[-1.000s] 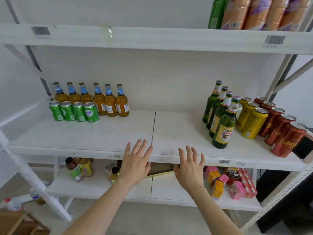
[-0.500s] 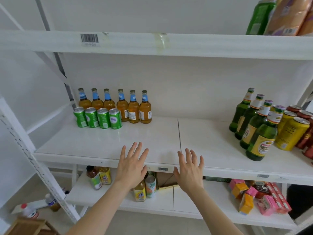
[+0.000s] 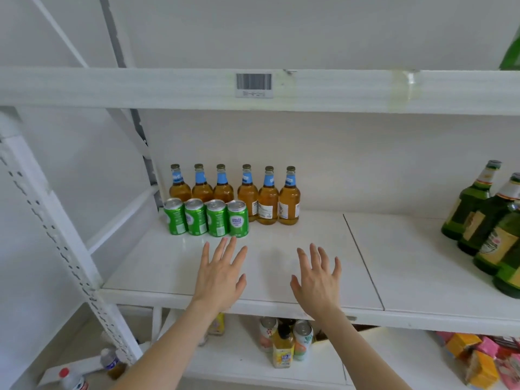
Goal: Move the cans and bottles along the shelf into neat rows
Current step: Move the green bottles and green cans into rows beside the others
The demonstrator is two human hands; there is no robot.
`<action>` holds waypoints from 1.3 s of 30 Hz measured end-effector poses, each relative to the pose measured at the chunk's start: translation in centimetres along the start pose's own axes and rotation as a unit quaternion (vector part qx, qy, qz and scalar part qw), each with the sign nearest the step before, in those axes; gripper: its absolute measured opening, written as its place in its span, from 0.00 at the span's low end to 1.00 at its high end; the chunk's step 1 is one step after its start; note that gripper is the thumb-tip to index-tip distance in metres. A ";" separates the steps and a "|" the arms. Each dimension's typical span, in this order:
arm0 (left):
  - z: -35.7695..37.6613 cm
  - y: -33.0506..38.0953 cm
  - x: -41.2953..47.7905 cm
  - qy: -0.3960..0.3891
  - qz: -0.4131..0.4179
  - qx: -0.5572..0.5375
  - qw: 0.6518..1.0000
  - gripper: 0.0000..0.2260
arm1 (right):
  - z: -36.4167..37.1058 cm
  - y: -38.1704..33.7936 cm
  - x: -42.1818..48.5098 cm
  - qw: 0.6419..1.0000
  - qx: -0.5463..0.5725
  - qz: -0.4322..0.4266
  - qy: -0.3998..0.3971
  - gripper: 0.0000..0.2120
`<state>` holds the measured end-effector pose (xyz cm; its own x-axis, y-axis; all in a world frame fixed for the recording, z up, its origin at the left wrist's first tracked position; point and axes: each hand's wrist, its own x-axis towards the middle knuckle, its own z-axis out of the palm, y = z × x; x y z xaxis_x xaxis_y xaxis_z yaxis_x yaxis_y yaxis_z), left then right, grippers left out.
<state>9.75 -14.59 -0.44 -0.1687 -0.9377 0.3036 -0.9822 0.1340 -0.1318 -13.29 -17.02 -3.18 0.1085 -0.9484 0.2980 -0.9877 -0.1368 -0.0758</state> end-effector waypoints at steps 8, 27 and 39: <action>1.3 -10.7 2.3 0.012 0.035 0.001 0.999 0.30 | 1.5 -9.4 3.9 0.999 0.009 0.036 0.009 0.32; 6.0 -17.2 15.0 0.015 0.058 -0.052 0.997 0.36 | 4.6 -14.6 17.7 0.994 0.108 0.005 0.021 0.35; 8.3 -17.0 20.3 -0.068 0.096 -0.083 0.990 0.41 | 7.3 -13.7 23.3 0.932 0.355 0.021 -0.074 0.34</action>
<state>23.75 -38.56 0.16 -0.3511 -0.9230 0.1574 -0.9354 0.3533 -0.0146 3.56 -39.39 -2.14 0.1384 -0.9790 0.1499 -0.6731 -0.2040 -0.7108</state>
